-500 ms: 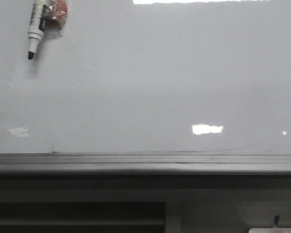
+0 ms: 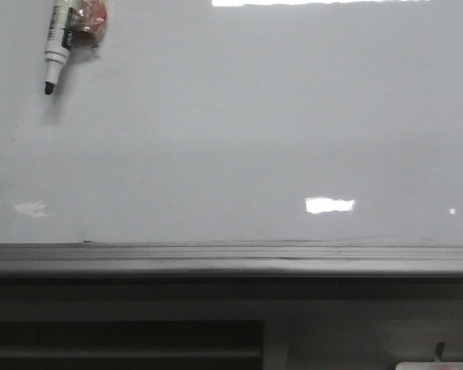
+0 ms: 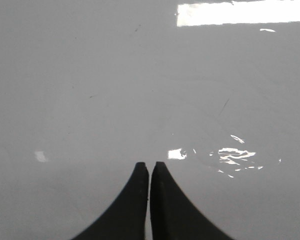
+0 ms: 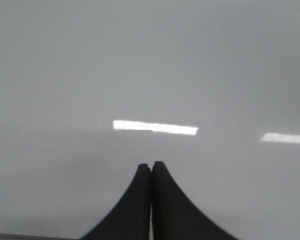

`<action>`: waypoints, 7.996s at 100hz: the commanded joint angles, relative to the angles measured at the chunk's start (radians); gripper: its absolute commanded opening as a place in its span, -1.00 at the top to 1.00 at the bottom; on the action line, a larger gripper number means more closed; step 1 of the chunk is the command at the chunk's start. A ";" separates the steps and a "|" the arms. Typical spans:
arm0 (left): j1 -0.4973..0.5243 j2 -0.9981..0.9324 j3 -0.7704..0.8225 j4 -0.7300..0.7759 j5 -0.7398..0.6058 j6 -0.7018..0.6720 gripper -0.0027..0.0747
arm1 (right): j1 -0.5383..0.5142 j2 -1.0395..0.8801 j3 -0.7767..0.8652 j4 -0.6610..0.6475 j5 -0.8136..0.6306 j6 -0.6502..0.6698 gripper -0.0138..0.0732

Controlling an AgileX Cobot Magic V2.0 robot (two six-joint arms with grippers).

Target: Write number 2 on whiteboard

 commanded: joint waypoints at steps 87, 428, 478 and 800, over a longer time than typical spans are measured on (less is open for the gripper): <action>0.002 -0.027 0.012 -0.485 -0.104 -0.011 0.98 | -0.003 -0.021 0.026 0.630 -0.184 0.007 0.84; -0.920 1.067 -0.871 -0.406 0.393 0.648 0.98 | 0.335 1.145 -1.055 1.125 1.060 -0.797 -0.27; -0.920 1.105 -0.935 -0.519 0.370 0.780 0.98 | 0.342 1.168 -1.055 1.094 1.053 -0.805 -0.27; -0.719 0.569 -0.525 -0.789 -0.304 0.722 0.98 | 0.604 1.029 -0.726 1.499 0.119 -1.454 0.79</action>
